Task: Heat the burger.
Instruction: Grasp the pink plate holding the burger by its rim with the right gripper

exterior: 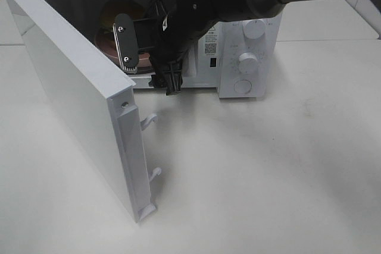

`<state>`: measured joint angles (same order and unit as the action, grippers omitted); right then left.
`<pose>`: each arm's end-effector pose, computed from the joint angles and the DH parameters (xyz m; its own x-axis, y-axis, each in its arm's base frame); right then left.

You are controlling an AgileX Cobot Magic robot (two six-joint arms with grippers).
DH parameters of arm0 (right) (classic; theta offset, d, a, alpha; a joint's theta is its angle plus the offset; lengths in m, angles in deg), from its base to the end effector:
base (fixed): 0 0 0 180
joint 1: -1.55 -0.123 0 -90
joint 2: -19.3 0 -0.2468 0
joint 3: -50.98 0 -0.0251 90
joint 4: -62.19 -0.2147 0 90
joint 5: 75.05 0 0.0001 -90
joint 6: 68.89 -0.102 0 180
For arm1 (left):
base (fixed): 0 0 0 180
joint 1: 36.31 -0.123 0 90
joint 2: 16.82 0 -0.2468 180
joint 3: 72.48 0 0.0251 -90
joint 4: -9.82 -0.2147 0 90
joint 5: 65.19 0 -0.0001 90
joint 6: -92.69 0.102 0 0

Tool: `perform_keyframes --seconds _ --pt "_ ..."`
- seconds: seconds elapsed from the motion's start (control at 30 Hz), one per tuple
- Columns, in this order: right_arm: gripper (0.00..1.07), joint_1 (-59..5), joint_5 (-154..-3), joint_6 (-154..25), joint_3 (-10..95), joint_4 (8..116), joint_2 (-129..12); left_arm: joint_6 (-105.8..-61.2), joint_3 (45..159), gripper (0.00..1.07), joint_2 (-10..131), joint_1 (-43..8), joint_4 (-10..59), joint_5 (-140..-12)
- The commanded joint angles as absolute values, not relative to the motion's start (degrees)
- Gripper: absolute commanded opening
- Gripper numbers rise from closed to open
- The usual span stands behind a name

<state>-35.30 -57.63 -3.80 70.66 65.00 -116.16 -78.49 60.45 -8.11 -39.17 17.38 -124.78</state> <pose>0.3646 0.2713 0.1555 0.3400 -0.9019 -0.2666 -0.7305 -0.0748 -0.6788 0.0117 -0.0110 0.2587 -0.4183 0.0654 -0.9060 0.0896 0.9955 0.0305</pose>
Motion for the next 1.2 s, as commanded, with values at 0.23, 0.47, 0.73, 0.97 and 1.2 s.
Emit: perform_keyframes --seconds 0.23,0.47,0.73,0.97,1.2 --pt "0.85 -35.35 -56.2 -5.58 76.11 65.86 -120.28 -78.54 60.34 1.0 -9.2 -39.17 17.67 -124.9" --pt "0.85 -35.3 -53.79 -6.73 80.98 66.26 -123.72 -78.54 60.34 1.0 -9.2 -39.17 17.67 -124.9" --pt "0.85 -34.67 -52.01 -9.36 85.73 66.89 -126.47 -78.54 60.34 1.0 -9.2 -39.17 17.67 -124.9" --pt "0.82 -33.58 -51.67 -11.08 87.34 68.44 -128.13 -78.54 60.34 1.0 -9.2 -39.17 17.67 -124.9" --pt "0.7 -33.46 -51.78 -11.02 88.08 68.27 -128.93 -78.54 60.34 1.0 -9.2 -39.17 17.67 -124.9"
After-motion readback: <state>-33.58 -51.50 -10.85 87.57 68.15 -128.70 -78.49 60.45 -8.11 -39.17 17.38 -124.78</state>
